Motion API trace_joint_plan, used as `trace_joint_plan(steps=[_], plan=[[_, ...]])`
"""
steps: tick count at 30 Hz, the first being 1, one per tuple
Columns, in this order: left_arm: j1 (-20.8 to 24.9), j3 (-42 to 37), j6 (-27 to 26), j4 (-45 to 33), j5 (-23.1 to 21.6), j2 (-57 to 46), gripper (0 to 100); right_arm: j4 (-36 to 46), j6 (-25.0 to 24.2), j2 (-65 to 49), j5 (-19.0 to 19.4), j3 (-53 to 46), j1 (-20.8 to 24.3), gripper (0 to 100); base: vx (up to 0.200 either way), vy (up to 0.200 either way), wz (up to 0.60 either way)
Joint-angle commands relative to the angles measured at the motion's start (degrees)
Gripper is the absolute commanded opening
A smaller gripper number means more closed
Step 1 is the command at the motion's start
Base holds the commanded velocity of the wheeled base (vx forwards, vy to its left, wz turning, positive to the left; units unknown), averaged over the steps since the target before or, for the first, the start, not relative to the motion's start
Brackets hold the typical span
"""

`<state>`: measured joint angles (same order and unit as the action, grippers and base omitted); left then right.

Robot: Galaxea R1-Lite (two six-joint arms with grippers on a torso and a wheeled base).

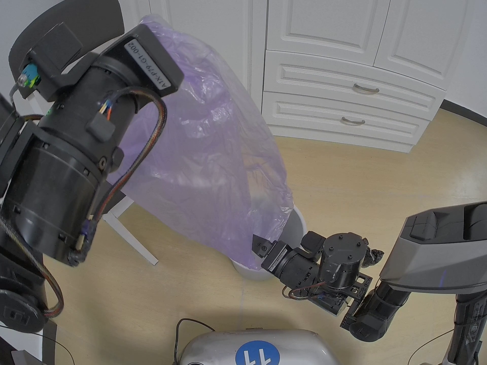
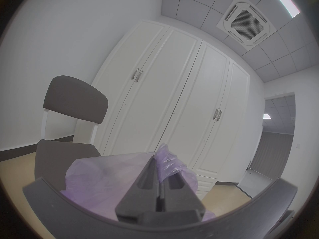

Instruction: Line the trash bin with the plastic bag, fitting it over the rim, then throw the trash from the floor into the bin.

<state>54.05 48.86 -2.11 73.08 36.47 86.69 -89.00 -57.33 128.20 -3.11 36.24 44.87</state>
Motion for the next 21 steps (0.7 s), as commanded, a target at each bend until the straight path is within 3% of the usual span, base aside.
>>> trace_joint_plan(steps=[1, 7, 8, 21], plan=[[0.0, 0.01, 0.0, 0.04, 0.0, 0.15, 0, -1.0, 0.03, -0.23, 0.03, 0.23, 0.04, 100, 0.0, 0.0, 0.0], [0.0, 0.01, 0.0, 0.04, 0.0, 0.32, 0, -1.0, 0.29, -0.23, -0.06, 0.41, 0.21, 100, 0.0, 0.0, 0.0], [0.0, 0.01, 0.0, 0.04, 0.0, 0.32, 0, -1.0, 0.64, -0.14, -0.14, 0.67, 0.21, 0, 0.0, 0.0, 0.0], [-0.62, -0.43, 0.18, 0.04, -0.18, 0.59, 0, -1.0, 2.4, -2.07, -0.32, 0.06, -0.31, 0, 0.0, 0.0, 0.0]])
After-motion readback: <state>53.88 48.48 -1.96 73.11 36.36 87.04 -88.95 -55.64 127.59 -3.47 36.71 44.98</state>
